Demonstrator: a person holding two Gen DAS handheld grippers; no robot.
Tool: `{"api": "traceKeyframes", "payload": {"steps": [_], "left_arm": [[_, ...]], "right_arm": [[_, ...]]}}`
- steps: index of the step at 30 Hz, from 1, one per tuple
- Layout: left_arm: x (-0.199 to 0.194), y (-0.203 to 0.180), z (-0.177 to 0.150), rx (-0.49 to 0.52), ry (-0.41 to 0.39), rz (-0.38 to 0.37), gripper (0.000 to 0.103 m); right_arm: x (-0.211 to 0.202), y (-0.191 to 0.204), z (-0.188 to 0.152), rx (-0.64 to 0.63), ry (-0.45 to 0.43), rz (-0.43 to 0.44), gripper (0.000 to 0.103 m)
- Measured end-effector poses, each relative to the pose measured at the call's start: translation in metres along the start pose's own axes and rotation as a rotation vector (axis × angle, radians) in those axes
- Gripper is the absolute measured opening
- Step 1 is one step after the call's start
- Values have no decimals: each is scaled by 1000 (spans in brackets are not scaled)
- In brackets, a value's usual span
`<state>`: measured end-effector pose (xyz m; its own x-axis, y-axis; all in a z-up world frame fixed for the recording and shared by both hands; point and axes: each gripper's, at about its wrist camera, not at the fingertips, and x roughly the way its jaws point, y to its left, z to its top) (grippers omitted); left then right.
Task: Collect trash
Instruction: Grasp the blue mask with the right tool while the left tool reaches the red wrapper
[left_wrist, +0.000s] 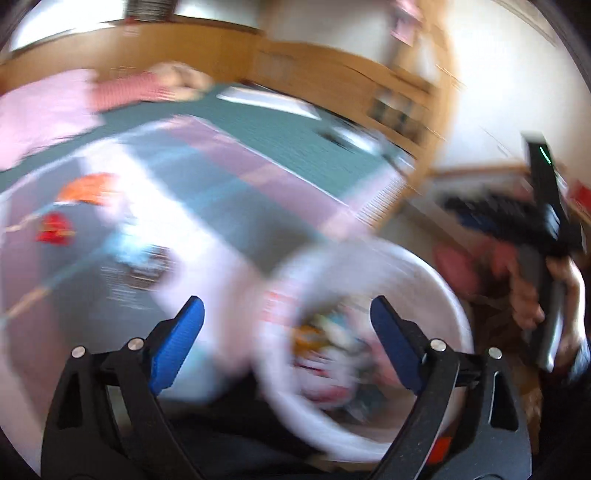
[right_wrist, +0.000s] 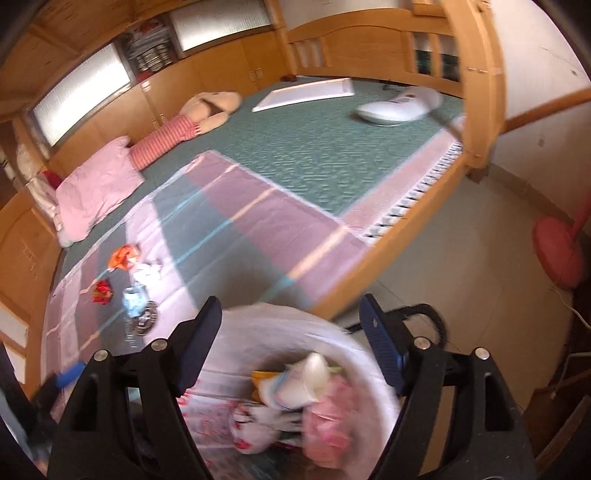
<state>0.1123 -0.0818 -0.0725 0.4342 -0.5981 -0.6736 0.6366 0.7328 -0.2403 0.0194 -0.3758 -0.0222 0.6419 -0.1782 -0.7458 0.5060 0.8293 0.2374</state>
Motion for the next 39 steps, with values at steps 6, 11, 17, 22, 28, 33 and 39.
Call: {"api": "traceKeyframes", "payload": {"steps": [6,11,17,22,28,33,39], "left_arm": [[-38,152,13,-238,-45,396,91],[-58,235,-7,-377,-48,518,91],[-69,288,-23,-552,7,477,92],[-64,297,-14,-546,-21,475,92],[-35,296,9,-505,-50,432,92],[31,315,44,-483,16,407,93],[109,338,71,-547,91,350,92]], "right_arm": [[51,119,11,-150,93,203,76],[132,234,7,-264,218,293,75],[239,315,-26,-350,335,126,75],[285,322,-47,-397,402,51,25],[245,303,-42,-422,391,170,20],[179,260,-21,-390,353,330,20],[109,182,-9,-359,251,381,21]]}}
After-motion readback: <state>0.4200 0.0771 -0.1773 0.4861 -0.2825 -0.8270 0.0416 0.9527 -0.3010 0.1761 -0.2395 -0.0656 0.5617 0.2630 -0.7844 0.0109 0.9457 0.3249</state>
